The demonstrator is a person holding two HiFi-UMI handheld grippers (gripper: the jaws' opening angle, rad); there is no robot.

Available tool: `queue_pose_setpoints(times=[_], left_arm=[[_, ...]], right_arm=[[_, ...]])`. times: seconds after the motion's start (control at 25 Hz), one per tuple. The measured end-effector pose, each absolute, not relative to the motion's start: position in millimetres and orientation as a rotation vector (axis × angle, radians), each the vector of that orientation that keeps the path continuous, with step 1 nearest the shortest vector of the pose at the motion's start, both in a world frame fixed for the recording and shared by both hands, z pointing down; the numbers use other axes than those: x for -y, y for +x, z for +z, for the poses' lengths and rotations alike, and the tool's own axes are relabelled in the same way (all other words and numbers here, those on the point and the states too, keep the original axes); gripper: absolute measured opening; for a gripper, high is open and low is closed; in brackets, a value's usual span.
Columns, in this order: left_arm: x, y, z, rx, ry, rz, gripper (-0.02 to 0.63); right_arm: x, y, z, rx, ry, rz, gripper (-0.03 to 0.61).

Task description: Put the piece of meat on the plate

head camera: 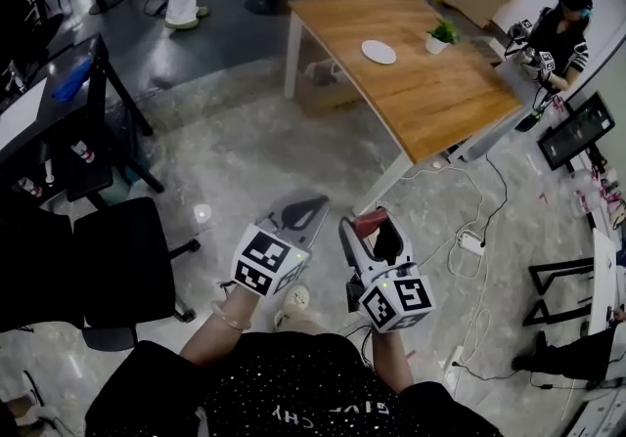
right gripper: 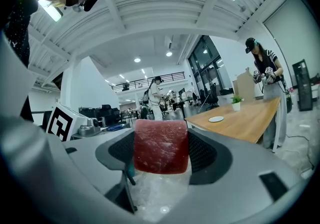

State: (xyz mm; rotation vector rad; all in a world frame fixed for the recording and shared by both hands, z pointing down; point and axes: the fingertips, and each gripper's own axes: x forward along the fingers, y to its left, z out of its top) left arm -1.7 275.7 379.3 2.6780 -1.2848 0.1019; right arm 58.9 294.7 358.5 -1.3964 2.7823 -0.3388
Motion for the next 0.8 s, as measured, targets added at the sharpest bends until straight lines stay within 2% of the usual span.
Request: queue_pose_setpoints(times=[0.32,0.8], left_arm=[[-211.3,16.4,385.3,1.329,2.667,0.135,0.009],[-177.4,28.1,400.5,1.359,2.631,0.156,0.009]], right_arm=[[-231.8,72.8,367.0,-2.823,-1.356,-0.367,0.314],[-197.7,94.6,380.8,-2.812,-1.388,-0.393,0.314]])
